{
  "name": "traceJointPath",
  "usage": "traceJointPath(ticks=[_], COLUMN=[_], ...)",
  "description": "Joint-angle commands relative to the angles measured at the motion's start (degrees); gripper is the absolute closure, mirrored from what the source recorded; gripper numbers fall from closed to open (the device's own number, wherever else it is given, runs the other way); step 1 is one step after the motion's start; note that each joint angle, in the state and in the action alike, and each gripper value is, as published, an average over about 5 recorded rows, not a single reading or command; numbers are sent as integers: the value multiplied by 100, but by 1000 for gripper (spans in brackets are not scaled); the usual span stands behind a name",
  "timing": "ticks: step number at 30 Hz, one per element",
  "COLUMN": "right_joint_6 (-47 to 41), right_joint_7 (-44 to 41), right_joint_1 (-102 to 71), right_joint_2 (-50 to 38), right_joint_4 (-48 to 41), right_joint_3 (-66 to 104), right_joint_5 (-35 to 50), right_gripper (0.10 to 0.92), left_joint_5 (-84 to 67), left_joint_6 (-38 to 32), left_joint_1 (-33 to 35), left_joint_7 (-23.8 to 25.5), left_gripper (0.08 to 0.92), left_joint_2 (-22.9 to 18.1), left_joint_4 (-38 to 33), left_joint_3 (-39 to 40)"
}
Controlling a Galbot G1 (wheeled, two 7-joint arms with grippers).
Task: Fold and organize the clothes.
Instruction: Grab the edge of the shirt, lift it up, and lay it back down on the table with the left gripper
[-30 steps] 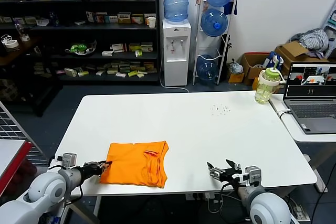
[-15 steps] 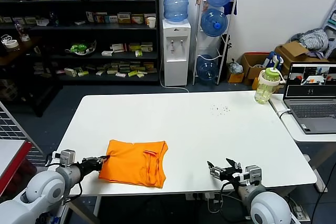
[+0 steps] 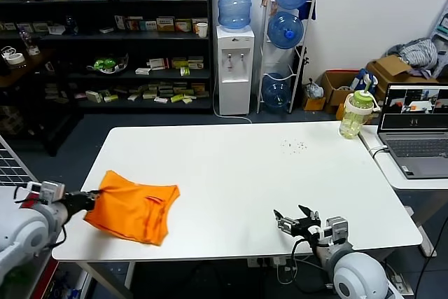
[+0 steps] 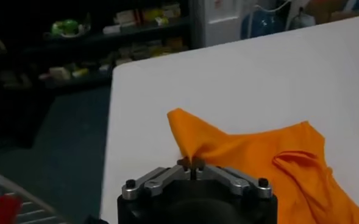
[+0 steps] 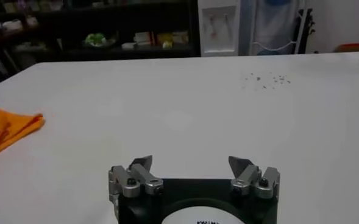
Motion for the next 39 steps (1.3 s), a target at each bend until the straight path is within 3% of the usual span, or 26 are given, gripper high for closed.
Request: traceJointPath(ticks=[1, 31, 35, 39], right_joint_6=[73, 60, 37, -14], right_joint_7=[-61, -30, -2, 46], right_joint_1=[-14, -53, -126, -336], right_joint_2=[0, 108, 157, 212], right_joint_4=[2, -3, 49, 158], right_joint_3=[32, 16, 84, 277], right_joint_5=[-26, -110, -148, -229], right_gripper=[203, 203, 203, 203], left_joint_5=[17, -76, -562, -1639], left_joint_6=[-57, 156, 167, 216], left_joint_1=[50, -2, 69, -279], left_joint_7=[93, -280, -745, -1644], left_gripper=[898, 898, 898, 898], left_joint_2=[1054, 1328, 956, -75], left_joint_4=[991, 379, -226, -1152], left_joint_3=[-419, -279, -173, 307])
